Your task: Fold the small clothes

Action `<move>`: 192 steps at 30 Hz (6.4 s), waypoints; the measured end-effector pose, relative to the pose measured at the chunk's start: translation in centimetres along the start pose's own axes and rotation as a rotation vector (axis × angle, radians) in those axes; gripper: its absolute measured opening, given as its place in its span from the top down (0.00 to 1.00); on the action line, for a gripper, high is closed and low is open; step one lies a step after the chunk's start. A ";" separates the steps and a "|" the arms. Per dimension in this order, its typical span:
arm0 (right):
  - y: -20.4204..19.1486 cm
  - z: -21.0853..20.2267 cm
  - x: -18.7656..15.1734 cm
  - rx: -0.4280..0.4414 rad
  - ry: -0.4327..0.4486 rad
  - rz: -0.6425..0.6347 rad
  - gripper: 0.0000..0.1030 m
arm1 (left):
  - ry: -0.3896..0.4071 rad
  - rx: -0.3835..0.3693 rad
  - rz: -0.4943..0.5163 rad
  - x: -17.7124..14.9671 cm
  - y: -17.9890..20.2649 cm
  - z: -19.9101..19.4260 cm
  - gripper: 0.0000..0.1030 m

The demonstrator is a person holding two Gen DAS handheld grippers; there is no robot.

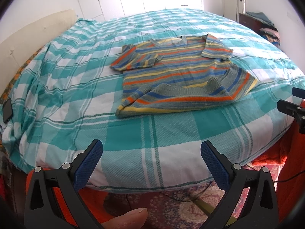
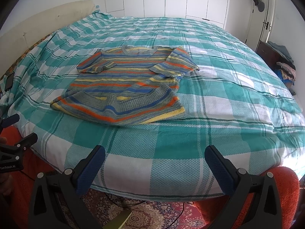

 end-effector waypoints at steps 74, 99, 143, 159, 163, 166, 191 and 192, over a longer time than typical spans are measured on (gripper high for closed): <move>7.4 5.4 1.7 0.525 -0.426 0.136 0.95 | -0.366 -0.508 -0.227 -0.4 -9.4 6.5 0.97; 7.1 8.1 -0.1 0.381 -0.483 0.173 0.92 | -0.368 -0.535 -0.333 -1.4 -9.2 7.4 0.76; 7.5 19.9 22.2 0.140 -0.060 -0.125 0.98 | -0.241 -0.192 -0.162 2.2 -0.4 6.9 0.18; 34.7 18.3 17.4 0.007 -0.025 0.553 0.98 | -0.275 -0.184 -0.072 3.0 3.7 7.0 0.18; 36.1 18.8 16.1 -0.060 -0.102 0.574 1.00 | -0.292 -0.186 -0.060 2.9 4.2 7.4 0.18; 37.1 18.8 15.1 -0.093 -0.118 0.602 1.00 | -0.284 -0.185 -0.042 3.1 4.6 7.1 0.18; 32.9 19.6 12.7 0.048 -0.190 0.701 0.93 | -0.323 -0.147 -0.063 2.6 3.3 7.8 0.18; 32.7 19.6 12.8 0.055 -0.185 0.692 0.86 | -0.321 -0.143 -0.060 2.9 3.2 7.6 0.18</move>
Point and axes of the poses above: each gripper's, at about its wrist camera, not at the fingertips, and z roughly the way its jaws point, y to its right, x to its top, the point moved 2 cm from there along z, roughly the way its jaws point, and after that the axes turned 4 degrees about -y, right-handed, at the moved point
